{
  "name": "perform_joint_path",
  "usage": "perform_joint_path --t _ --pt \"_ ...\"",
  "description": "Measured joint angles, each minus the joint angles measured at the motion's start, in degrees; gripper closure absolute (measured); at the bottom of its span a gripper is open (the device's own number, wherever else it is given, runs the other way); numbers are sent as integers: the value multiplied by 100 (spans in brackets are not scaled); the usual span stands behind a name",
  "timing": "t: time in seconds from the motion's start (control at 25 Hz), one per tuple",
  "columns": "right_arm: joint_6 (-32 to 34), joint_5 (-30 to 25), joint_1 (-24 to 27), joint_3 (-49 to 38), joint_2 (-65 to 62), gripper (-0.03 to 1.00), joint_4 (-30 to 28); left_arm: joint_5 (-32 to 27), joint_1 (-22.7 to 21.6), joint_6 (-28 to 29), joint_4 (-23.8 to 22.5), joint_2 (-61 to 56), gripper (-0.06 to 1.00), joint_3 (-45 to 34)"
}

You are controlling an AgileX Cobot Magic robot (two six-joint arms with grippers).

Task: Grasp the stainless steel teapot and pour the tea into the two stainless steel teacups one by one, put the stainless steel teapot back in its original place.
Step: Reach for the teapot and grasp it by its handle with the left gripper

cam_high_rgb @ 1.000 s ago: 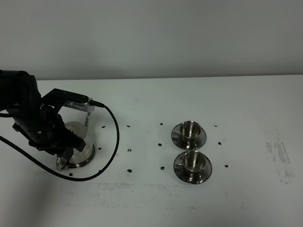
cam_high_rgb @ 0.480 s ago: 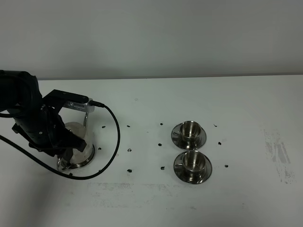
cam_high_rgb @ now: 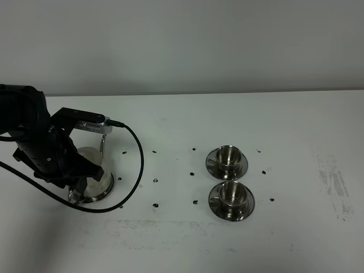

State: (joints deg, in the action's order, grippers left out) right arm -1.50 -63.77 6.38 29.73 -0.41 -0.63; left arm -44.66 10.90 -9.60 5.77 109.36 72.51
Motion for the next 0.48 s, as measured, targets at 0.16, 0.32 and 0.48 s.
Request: perform_joint_path --t 0.16,0.32,0.48 --pt "0 0 0 0 0 68 0 -11 -6 227 -35 12 53 0" --pt "0 0 0 0 0 68 0 5 -11 479 -88 107 53 0" --pt "0 0 0 0 0 68 0 81 -17 475 -146 115 66 0"
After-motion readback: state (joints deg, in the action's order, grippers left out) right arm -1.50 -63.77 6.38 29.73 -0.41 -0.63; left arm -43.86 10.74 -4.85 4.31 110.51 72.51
